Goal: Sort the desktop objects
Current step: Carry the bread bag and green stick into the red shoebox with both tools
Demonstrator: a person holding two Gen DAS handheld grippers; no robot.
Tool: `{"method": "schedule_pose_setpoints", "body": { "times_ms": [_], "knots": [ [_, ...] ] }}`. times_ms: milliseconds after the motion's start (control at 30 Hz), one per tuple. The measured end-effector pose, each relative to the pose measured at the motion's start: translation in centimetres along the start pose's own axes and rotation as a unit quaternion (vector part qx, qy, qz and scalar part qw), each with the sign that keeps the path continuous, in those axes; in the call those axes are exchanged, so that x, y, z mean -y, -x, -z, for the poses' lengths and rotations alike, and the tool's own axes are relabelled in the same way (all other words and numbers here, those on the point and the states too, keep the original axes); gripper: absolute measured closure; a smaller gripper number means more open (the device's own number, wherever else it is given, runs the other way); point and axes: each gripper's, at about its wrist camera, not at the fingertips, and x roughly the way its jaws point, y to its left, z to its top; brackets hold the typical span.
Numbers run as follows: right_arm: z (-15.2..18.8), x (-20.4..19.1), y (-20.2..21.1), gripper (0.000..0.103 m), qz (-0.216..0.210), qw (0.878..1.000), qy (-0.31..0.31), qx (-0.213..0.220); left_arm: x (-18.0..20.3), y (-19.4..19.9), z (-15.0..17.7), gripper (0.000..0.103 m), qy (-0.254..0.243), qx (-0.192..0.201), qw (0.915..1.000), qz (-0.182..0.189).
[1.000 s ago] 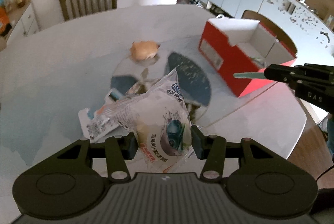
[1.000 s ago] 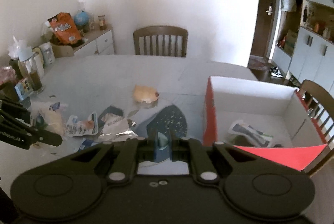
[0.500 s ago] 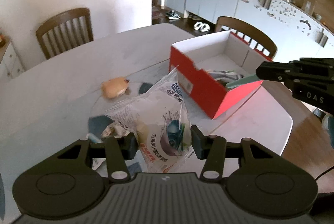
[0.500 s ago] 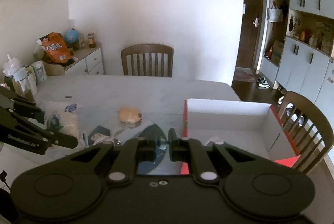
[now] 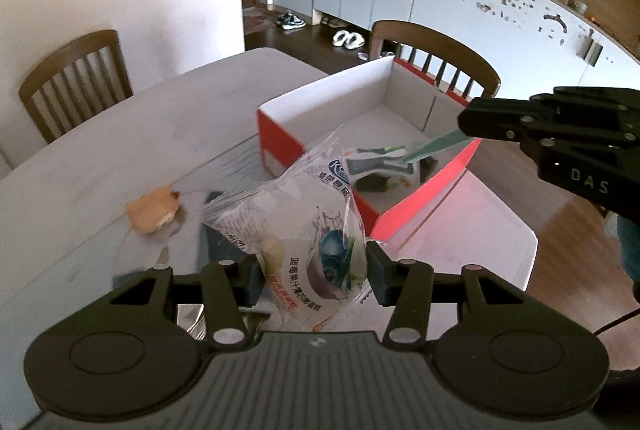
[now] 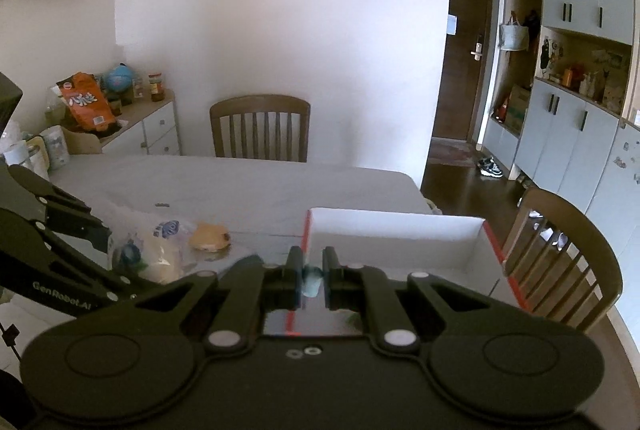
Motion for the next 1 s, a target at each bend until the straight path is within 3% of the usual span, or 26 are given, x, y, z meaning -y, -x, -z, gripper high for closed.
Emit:
{"method": "schedule_pose_setpoints", "body": {
  "times_ms": [467,1000],
  "knots": [
    [-1.6,6.5,-2.8,0.094,-0.005,1.0,0.013,-0.005,4.0,-5.1,-5.2,0.054,-0.02,-0.021,0.9995,0.009],
    [-1.0,11.9,-6.8,0.094,-0.008,1.0,0.012,-0.023,7.3,-12.5,-9.6,0.054,-0.038,-0.068,0.9969,0.013]
  ]
}}
